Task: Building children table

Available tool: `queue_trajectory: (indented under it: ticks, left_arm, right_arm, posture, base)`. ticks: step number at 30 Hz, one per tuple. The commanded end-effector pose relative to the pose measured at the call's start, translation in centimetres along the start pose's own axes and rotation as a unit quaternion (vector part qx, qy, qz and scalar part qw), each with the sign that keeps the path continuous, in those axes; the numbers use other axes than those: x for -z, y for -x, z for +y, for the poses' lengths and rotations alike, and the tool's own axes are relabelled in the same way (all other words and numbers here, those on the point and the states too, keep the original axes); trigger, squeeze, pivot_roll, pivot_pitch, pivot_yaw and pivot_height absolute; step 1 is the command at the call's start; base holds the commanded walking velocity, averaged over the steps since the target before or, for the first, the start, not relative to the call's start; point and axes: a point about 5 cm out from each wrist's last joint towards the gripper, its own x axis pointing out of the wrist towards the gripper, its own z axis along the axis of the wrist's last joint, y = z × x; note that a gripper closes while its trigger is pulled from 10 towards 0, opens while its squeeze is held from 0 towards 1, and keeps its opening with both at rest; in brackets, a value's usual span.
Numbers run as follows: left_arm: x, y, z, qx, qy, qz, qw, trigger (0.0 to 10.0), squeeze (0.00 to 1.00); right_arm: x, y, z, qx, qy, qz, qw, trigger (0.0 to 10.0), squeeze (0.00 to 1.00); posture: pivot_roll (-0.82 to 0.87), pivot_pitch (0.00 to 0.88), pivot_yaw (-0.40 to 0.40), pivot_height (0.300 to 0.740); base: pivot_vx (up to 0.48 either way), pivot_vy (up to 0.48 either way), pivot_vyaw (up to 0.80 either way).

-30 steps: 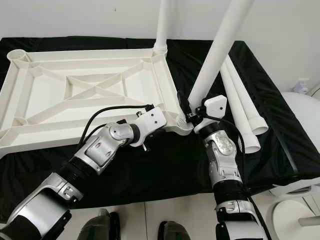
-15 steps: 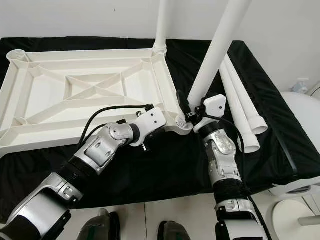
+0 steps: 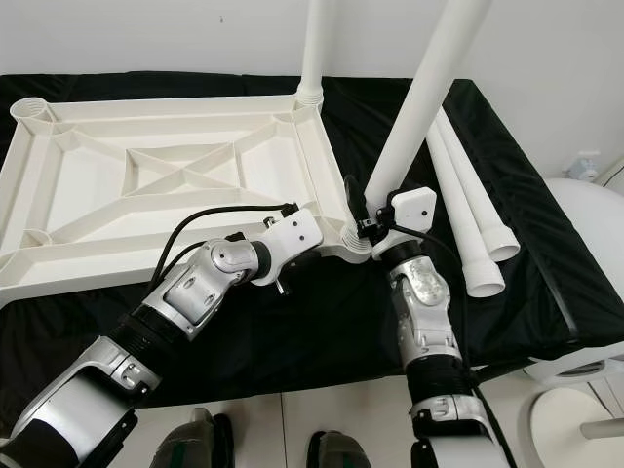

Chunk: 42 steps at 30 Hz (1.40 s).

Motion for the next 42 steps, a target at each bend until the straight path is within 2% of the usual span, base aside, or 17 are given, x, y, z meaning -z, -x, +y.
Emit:
queue_trajectory:
  ticks: [1,12,20,25,34,42]
  left_arm:
    - [-2.7,0.6,0.7,-0.005,-0.044,-0.046,0.998,10.0,0.0]
    - [-2.7,0.6,0.6,-0.003,-0.045,-0.046,0.998,10.0,0.0]
    - [-2.7,0.6,0.4,-0.001,-0.046,-0.047,0.998,10.0,0.0]
    - [-2.7,0.6,0.4,0.0,-0.046,-0.047,0.998,10.0,0.0]
    - [-2.7,0.6,0.4,0.0,-0.046,-0.046,0.998,10.0,0.0]
    - [-2.8,0.6,0.3,0.0,-0.045,-0.048,0.998,10.0,0.0]
  right_arm:
    - [5.0,3.6,-0.8,0.05,-0.005,0.137,0.989,10.0,0.0]
    - [4.9,3.3,0.2,0.1,0.005,0.137,0.985,10.0,0.0]
    - [4.4,2.4,1.2,0.153,0.009,0.131,0.979,10.0,0.0]
    - [4.4,2.2,1.4,0.16,0.004,0.133,0.978,10.0,0.0]
    - [4.1,1.6,1.3,0.181,0.003,0.135,0.974,10.0,0.0]
    - [3.3,0.4,0.3,0.177,0.002,0.141,0.974,10.0,0.0]
  posture:
    - [0.02,0.084,0.002,0.74]
    - [0.02,0.078,0.001,0.74]
    - [0.02,0.074,-0.003,0.74]
    - [0.02,0.071,-0.003,0.74]
    - [0.02,0.069,-0.003,0.74]
    - [0.02,0.078,-0.006,0.74]
  base:
    - [0.0,0.0,0.0]
    - [0.0,0.0,0.0]
    - [0.0,0.0,0.0]
    - [0.0,0.0,0.0]
    - [0.0,0.0,0.0]
    - [0.0,0.0,0.0]
